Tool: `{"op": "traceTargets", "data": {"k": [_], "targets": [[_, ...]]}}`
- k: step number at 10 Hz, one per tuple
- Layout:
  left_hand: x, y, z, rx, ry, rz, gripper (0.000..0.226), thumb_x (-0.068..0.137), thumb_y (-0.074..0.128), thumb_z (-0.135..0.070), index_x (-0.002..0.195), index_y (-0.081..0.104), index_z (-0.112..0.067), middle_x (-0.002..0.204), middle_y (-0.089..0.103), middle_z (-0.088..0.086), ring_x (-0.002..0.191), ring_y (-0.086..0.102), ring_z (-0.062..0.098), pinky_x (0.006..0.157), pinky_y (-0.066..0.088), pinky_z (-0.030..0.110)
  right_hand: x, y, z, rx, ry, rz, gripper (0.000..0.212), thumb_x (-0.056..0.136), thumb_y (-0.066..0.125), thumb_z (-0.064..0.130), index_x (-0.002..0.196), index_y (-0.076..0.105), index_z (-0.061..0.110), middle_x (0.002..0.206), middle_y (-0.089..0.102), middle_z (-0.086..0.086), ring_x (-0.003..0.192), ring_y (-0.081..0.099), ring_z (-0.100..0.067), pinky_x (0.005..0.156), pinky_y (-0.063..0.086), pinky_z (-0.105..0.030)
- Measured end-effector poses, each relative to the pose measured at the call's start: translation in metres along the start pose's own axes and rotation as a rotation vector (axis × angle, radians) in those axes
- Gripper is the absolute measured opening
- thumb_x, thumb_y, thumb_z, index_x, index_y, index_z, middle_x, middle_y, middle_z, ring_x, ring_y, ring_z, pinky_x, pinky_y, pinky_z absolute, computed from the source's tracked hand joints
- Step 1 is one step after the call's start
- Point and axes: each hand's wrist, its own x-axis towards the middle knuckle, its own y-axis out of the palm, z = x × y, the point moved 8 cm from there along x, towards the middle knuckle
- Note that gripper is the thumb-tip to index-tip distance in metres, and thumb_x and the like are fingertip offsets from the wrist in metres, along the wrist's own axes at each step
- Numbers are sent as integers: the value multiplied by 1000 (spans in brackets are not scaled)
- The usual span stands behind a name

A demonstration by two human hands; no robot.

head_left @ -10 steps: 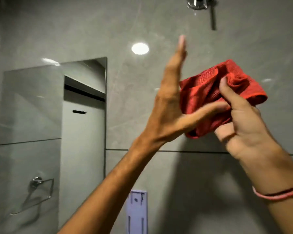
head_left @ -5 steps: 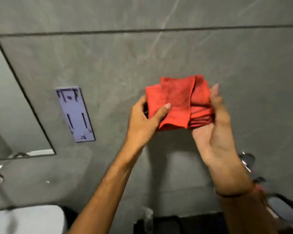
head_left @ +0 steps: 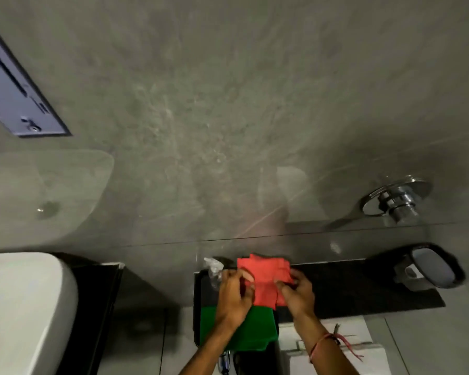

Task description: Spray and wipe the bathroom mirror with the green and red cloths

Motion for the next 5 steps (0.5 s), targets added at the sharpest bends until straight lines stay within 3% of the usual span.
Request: {"op": "traceTargets", "data": {"k": [1, 2, 3, 4, 5], "targets": [[7, 44, 38, 37, -99, 164, 47, 92, 56, 4, 137, 56, -10, 146, 44, 15, 130, 48, 19, 117, 30, 17, 25, 17, -40, -107, 76, 101, 47, 86, 62, -16, 132, 65, -5, 127, 70, -28, 109, 67, -39, 100, 52, -40], [16, 73, 65, 59, -125, 251, 65, 95, 52, 4, 155, 33, -11, 169, 10, 12, 154, 19, 16, 116, 6, 0, 45, 35, -60, -161, 54, 274, 55, 89, 42, -25, 139, 58, -8, 130, 67, -23, 113, 63, -33, 97, 56, -30], [16, 84, 74, 118, -111, 323, 76, 100, 58, -21, 161, 14, -15, 171, -16, 9, 158, -6, 19, 125, 3, 16, 48, 38, -57, -297, -22, 397, 61, 89, 40, -22, 143, 57, -1, 126, 69, -13, 117, 64, -27, 98, 55, -25], [10, 68, 55, 215, 39, 264, 74, 102, 47, -43, 162, 7, -24, 172, -7, 0, 157, -1, 14, 127, 8, 27, 37, 34, -30, -551, -231, 386, 49, 95, 60, 4, 142, 60, 17, 128, 73, -10, 122, 69, -29, 103, 52, -30], [-2, 23, 18, 302, 221, 0, 52, 104, 38, -45, 152, 41, -25, 163, 34, 1, 148, 39, 17, 123, 37, 37, 9, 30, 17, -684, -579, 209, 56, 98, 63, 37, 148, 52, 16, 144, 61, -7, 132, 60, -26, 108, 52, -37]]}}
